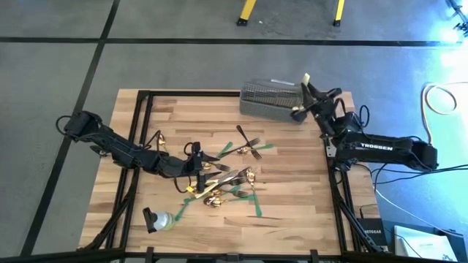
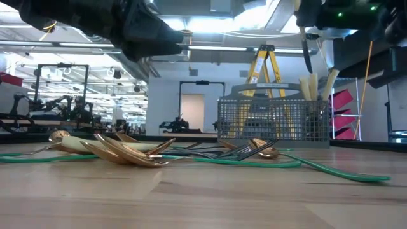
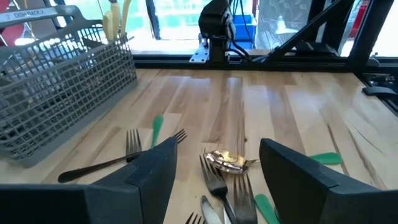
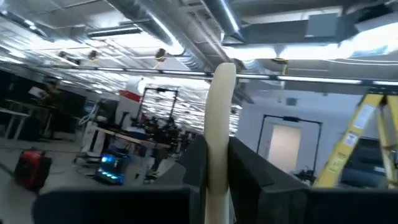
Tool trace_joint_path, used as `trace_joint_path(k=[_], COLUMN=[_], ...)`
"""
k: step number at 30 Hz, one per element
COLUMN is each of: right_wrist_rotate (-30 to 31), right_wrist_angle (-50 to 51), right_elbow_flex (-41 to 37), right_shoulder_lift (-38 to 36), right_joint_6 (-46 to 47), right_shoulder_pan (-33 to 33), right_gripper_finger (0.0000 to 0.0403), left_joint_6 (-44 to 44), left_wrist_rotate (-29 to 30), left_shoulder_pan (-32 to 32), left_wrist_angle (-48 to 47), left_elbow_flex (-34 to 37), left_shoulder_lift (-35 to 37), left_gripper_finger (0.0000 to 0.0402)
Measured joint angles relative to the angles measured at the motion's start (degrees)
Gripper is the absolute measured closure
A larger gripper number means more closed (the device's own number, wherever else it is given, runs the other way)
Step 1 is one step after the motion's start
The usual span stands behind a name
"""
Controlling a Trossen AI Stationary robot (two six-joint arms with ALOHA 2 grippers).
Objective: Sort silverware
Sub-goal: Put the yellow knife into the gray organizer
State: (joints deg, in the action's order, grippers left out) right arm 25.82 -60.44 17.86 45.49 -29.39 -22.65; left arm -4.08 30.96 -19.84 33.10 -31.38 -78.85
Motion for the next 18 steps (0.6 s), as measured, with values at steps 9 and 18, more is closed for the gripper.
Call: trace_joint_path(k=[9,18], right_wrist_rotate=[-2.4,0.1], right_wrist_angle=[-4.0,-1.8], right_elbow_flex=[-0.1,-0.1], right_shoulder_lift=[0.9,5.2], right_joint_6=[2.8,3.8], right_shoulder_pan=[-3.6,-9.0], right_gripper_finger=[0.0379,0.0379], left_joint_6=[-0.4,-0.6], left_wrist_rotate=[0.0,0.0], left_shoulder_pan=[0.1,0.1], left_wrist_angle=[-1.0,-1.3], left_elbow_flex=[0.0,0.0], left_shoulder_lift=[0.0,-0.2], left_gripper_finger=[0.0188,0.0188])
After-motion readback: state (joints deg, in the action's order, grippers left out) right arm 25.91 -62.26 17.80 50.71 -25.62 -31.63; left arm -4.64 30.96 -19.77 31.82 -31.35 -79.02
